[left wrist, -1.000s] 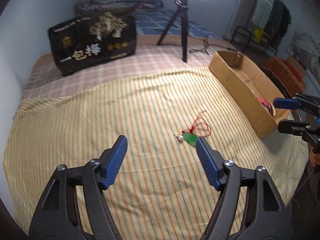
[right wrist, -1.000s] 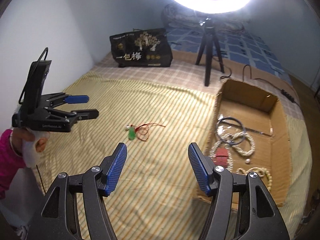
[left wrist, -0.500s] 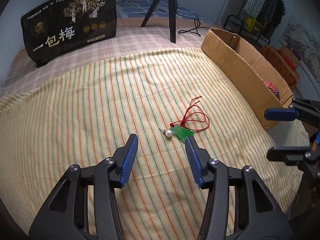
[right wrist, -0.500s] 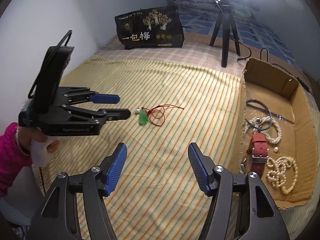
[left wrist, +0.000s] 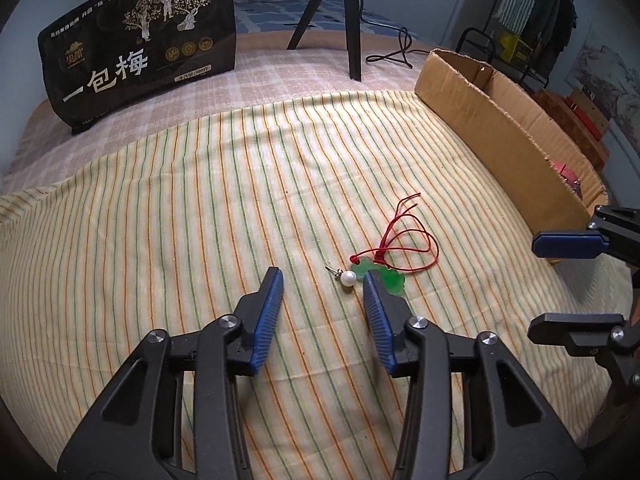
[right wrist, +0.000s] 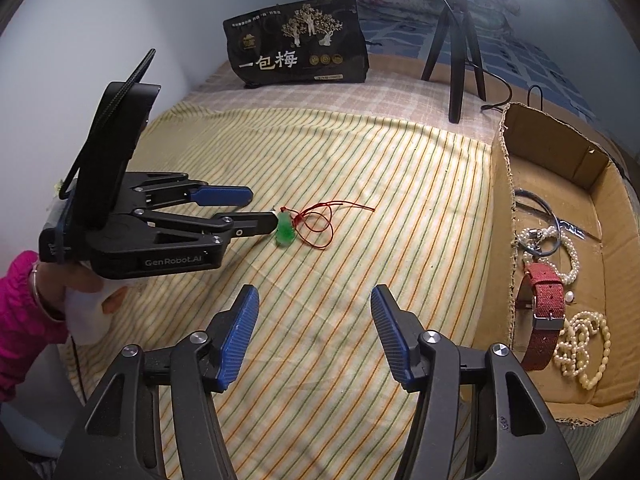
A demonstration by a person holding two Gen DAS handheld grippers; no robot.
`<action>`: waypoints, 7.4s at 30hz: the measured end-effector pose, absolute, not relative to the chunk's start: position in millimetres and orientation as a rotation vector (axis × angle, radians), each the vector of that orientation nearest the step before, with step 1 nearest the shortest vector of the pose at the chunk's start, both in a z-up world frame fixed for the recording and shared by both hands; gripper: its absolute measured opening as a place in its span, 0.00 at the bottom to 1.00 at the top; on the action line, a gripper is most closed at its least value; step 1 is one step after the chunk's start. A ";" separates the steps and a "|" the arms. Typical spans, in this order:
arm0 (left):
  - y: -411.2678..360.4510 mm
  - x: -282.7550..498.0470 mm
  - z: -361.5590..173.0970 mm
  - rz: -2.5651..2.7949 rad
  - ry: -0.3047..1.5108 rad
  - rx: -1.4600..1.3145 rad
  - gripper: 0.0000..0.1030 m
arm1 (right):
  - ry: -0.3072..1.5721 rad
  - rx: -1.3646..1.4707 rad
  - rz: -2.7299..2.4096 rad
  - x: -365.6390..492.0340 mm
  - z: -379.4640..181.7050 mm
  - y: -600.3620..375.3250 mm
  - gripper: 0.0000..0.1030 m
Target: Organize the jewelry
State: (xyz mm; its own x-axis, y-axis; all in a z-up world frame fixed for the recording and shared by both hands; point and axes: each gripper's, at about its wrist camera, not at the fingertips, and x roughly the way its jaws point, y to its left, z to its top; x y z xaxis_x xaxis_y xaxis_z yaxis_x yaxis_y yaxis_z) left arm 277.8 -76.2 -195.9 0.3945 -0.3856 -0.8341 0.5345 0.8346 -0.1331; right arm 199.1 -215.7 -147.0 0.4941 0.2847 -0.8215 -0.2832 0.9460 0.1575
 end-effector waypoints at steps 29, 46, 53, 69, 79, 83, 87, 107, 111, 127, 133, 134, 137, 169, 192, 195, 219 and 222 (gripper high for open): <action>-63.8 286.9 -202.2 -0.547 0.974 0.153 0.16 | 1.038 -0.046 0.330 237.8 -183.0 -176.6 0.41; -47.4 285.9 -201.9 -0.532 0.976 0.127 0.16 | 1.001 -0.152 0.312 256.7 -189.2 -159.6 0.26; -46.6 285.8 -200.9 -0.527 0.982 0.115 0.16 | 0.998 -0.165 0.313 257.9 -188.3 -157.3 0.14; -48.3 267.1 -185.5 -0.530 0.977 0.113 0.15 | 0.932 -0.078 0.303 241.5 -157.5 -180.6 0.13; -60.7 255.3 -156.7 -0.551 0.935 0.128 0.15 | 0.886 -0.060 0.285 225.3 -127.2 -205.4 0.14; -69.1 250.0 -144.6 -0.562 0.917 0.139 0.15 | 0.866 -0.054 0.278 219.2 -113.1 -215.1 0.14; -78.8 244.8 -131.8 -0.575 0.896 0.149 0.15 | 0.845 -0.060 0.269 211.8 -98.8 -225.1 0.14; -160.2 242.8 -92.1 -0.689 0.830 0.175 0.15 | 0.750 0.010 0.131 185.6 -43.5 -322.5 0.14; -185.0 245.3 -89.4 -0.720 0.827 0.180 0.15 | 0.752 0.018 0.087 181.1 -44.1 -347.1 0.14; -259.0 260.6 -89.1 -0.780 0.836 0.186 0.15 | 0.784 0.046 0.012 171.3 -62.7 -391.3 0.14; -274.8 267.7 -92.7 -0.780 0.844 0.191 0.15 | 0.793 0.052 0.006 171.2 -68.4 -395.3 0.14; -277.7 269.1 -93.8 -0.780 0.847 0.192 0.15 | 0.795 0.052 0.006 171.3 -69.3 -395.7 0.14; -285.5 271.5 -96.9 -0.779 0.852 0.198 0.15 | 0.800 0.051 0.004 171.9 -72.0 -397.1 0.14; -296.3 271.5 -109.3 -0.744 0.859 0.223 0.47 | 0.858 0.051 -0.025 177.7 -99.2 -401.5 0.22; -251.0 236.8 -50.6 -0.662 0.766 0.165 0.78 | 0.788 0.041 -0.105 137.6 -57.3 -377.3 0.68; -243.1 229.1 -40.5 -0.656 0.756 0.157 0.78 | 0.777 0.035 -0.123 130.4 -47.7 -372.1 0.68; -163.6 108.8 60.0 -0.625 0.617 0.145 0.90 | 0.621 0.020 -0.198 46.3 45.9 -332.1 0.76; -158.6 95.3 61.0 -0.627 0.613 0.146 0.90 | 0.597 0.047 -0.206 36.6 47.5 -331.3 0.78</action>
State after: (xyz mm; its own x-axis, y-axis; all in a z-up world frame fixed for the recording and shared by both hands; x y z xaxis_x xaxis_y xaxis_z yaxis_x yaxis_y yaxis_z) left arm 95.3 -158.6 61.0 0.6399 -0.5060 -0.5784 0.5896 0.8060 -0.0529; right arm 36.6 -331.3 47.5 0.8073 -0.1788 -0.5624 0.2061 0.9784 -0.0152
